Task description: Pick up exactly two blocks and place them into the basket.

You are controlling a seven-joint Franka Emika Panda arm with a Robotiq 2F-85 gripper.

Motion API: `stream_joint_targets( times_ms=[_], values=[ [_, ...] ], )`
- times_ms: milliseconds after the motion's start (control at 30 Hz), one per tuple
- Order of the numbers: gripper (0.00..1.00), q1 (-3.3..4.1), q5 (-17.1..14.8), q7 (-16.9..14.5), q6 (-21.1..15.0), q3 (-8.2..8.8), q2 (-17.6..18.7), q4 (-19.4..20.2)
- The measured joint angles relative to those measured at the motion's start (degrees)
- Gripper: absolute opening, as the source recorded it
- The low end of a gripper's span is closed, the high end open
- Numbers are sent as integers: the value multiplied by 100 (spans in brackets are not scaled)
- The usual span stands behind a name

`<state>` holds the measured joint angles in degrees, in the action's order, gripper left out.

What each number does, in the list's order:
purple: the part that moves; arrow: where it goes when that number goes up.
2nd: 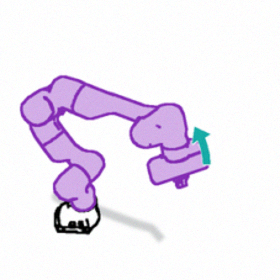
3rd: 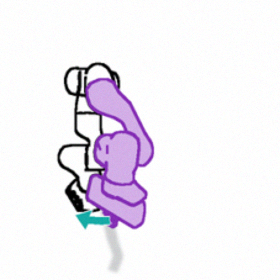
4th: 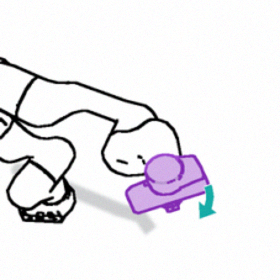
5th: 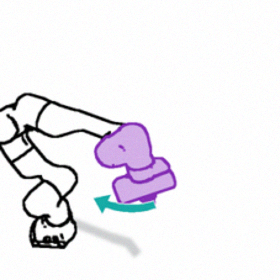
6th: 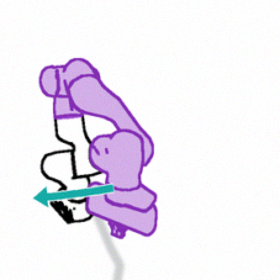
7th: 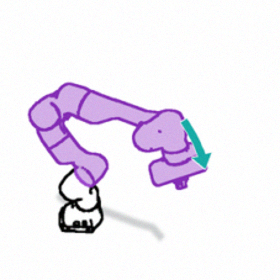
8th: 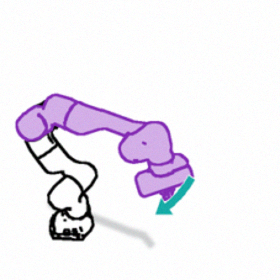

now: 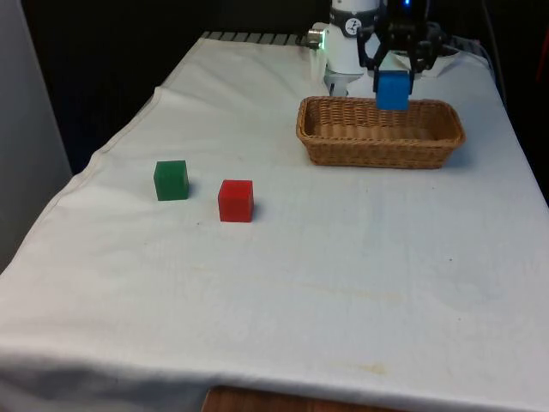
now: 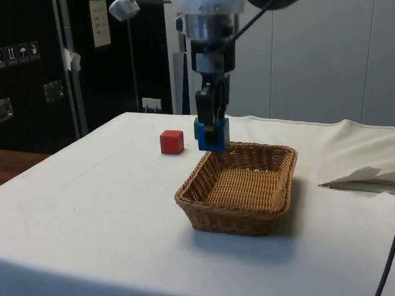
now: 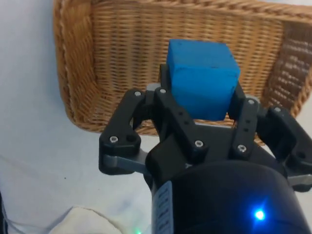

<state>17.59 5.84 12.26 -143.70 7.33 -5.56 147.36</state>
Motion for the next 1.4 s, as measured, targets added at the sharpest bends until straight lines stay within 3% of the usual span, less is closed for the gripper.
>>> stream_joint_targets(
  times_ms=[167, 567, 1067, 1133, 1167, 1400],
  values=[
    [4, 6, 0, 178, -327, -166, 17, 275],
    [4, 11, -17, 350, -1295, -338, 0, 1054],
    [4, 11, -17, 653, -2200, -539, 814, 1043],
    [26, 11, -17, 653, -2189, -539, 808, 1026],
    [26, 11, -17, 653, -2183, -539, 796, 1026],
    [94, 11, -11, 647, -2149, -539, 745, 1037]
  ],
)
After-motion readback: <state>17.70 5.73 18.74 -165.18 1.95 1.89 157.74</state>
